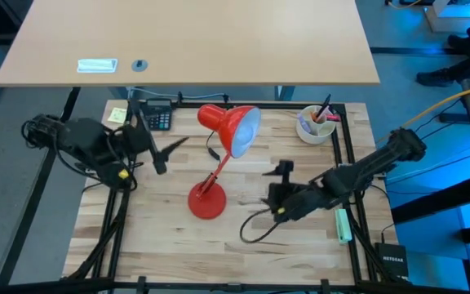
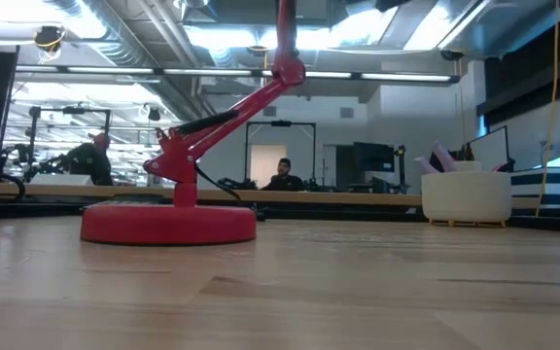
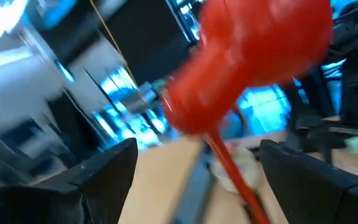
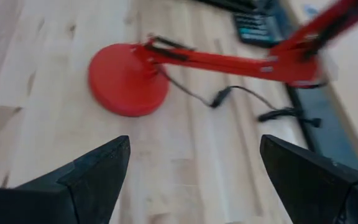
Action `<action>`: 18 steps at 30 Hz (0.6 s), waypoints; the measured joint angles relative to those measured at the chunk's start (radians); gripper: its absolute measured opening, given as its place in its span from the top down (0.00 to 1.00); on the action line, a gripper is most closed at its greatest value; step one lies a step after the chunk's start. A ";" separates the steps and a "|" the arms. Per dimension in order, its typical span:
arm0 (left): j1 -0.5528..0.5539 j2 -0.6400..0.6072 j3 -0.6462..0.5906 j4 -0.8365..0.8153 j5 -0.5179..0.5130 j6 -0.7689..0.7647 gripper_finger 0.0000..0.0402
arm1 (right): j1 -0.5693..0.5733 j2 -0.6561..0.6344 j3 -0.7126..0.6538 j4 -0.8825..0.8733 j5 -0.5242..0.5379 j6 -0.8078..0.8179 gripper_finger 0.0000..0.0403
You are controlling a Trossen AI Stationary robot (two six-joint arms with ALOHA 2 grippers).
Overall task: Screw lightbulb
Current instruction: Remove the light bulb from the lamp
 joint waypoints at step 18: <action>0.023 0.308 0.489 -0.003 -0.349 0.668 0.18 | -0.046 -0.101 -0.002 -0.065 0.057 -0.066 0.10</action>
